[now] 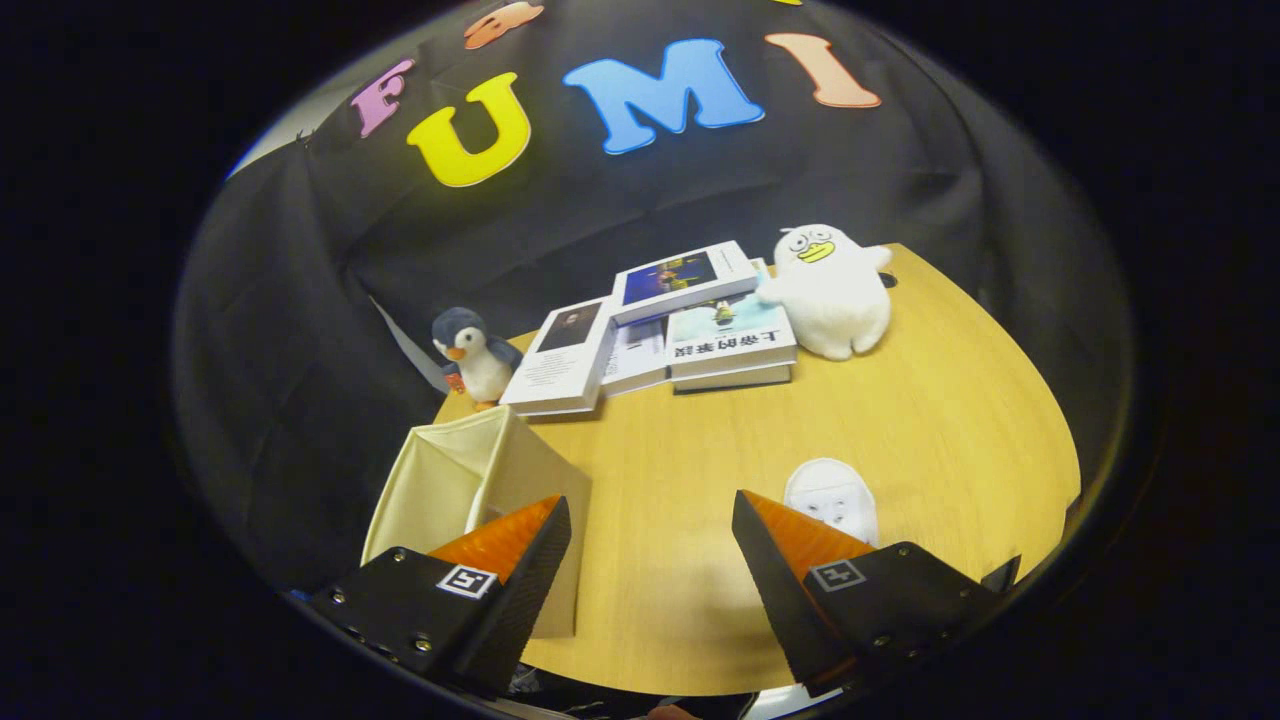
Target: Open the storage box then place both shoes into the box .Put the left shoe in first, then the right shoe, with the right side of both shoes facing outward in a uniform manner.
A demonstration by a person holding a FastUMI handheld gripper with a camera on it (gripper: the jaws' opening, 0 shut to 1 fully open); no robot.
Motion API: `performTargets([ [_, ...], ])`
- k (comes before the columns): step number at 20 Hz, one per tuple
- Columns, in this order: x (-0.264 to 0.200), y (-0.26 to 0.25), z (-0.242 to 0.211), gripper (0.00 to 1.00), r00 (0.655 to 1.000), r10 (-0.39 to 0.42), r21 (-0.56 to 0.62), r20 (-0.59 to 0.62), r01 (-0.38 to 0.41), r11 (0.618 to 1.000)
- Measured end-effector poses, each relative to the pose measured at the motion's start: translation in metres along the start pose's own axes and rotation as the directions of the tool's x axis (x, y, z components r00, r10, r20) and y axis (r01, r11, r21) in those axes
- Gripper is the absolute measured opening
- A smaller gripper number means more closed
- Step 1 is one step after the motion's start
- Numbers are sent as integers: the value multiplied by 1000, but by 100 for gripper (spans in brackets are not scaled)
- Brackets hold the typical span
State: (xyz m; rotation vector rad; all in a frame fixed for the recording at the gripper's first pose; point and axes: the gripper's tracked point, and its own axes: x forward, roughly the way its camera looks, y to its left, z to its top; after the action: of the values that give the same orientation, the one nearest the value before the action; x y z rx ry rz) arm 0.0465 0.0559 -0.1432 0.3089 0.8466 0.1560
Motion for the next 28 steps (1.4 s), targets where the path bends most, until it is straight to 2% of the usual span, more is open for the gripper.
performTargets([
  [7,3,-86,-27,98,990,-136,-6,-39,136,991],
  [12,18,-140,-54,98,959,-251,-3,-129,253,967],
  [17,33,-165,-80,98,927,-307,-30,-215,308,951],
  [21,46,-164,-90,97,925,-280,-20,-258,285,958],
  [25,55,-156,-96,87,931,-232,12,-281,246,969],
  [26,57,-154,-97,78,933,-221,25,-285,238,971],
  [27,56,-151,-97,74,935,-209,38,-288,229,973],
  [28,57,-151,-97,58,936,-204,41,-288,225,974],
])
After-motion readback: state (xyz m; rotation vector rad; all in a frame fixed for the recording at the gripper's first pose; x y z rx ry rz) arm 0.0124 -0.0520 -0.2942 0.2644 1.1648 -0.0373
